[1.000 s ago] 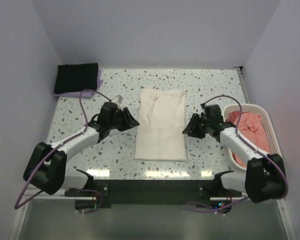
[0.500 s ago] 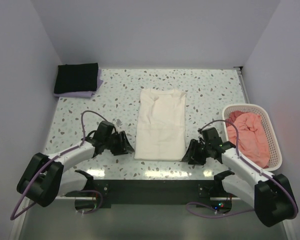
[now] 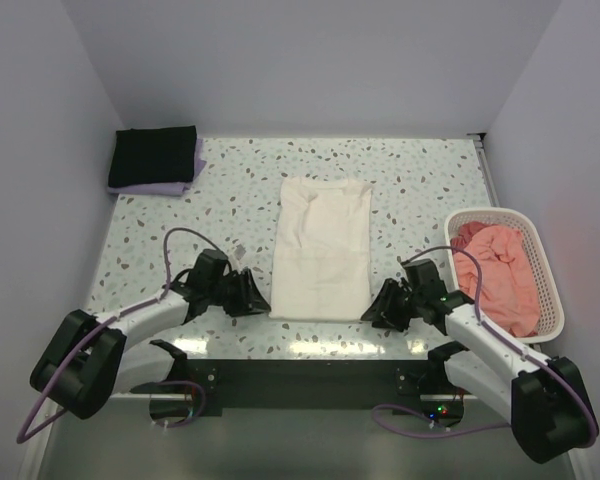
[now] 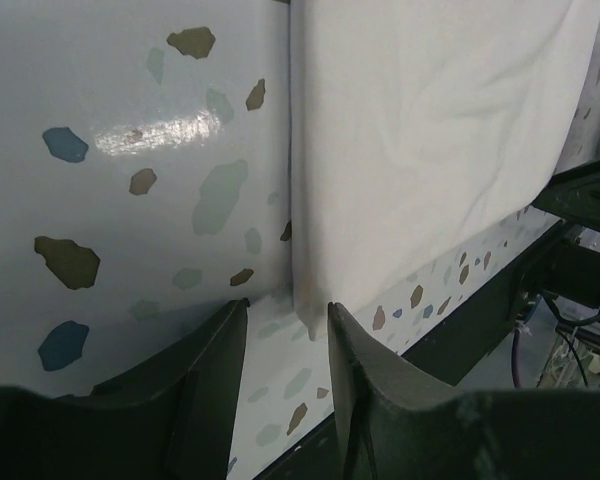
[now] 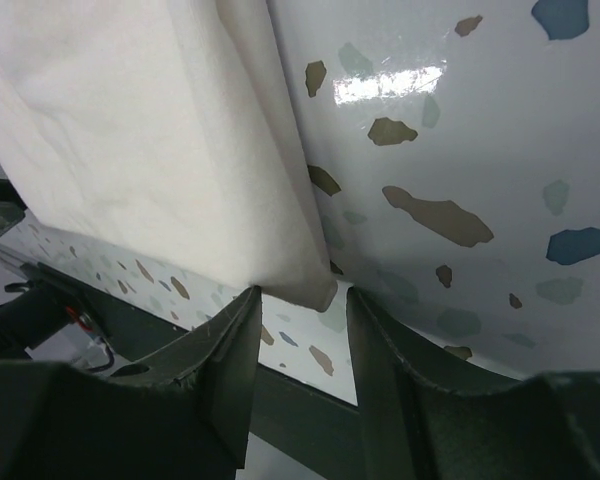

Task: Fold and stack the t-shirts
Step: Fold the tshirt

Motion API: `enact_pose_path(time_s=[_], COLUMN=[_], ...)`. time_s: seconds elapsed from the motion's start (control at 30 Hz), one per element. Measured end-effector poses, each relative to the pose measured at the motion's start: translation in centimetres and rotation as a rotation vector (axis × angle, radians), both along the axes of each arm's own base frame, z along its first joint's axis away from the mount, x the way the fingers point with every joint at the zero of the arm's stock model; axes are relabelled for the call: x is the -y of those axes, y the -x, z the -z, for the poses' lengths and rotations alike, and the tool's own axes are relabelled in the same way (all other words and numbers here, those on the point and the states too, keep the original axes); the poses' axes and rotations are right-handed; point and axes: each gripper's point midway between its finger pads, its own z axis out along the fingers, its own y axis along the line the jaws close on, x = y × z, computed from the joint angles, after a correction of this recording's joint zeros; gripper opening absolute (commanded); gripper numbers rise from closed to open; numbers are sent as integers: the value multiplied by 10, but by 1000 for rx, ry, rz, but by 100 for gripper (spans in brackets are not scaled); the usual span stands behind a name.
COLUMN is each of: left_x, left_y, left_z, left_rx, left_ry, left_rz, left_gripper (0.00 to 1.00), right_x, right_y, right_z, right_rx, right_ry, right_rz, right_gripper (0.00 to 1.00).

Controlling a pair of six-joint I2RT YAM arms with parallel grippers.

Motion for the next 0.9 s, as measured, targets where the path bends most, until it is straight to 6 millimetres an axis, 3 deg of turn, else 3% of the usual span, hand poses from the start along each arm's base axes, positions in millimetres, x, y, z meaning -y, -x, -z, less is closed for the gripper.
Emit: enact_pose_path(time_s=[0.5,0.7,0.9], left_x=[20,22,20], left_y=[16,18,18], left_z=[0,3,8], left_rx=[1,-4,-17], left_ry=[57,54,39], left_rz=[41,28,-3], left_gripper=[41,33,10], right_x=[-7,-7,-5], right_y=[-2,-2,-1], right_z=[2,3,7], right_rx=[10,13,19], right_ry=[-64,-68,-61], right_rz=[40,42,47], right_gripper=[40,30,13])
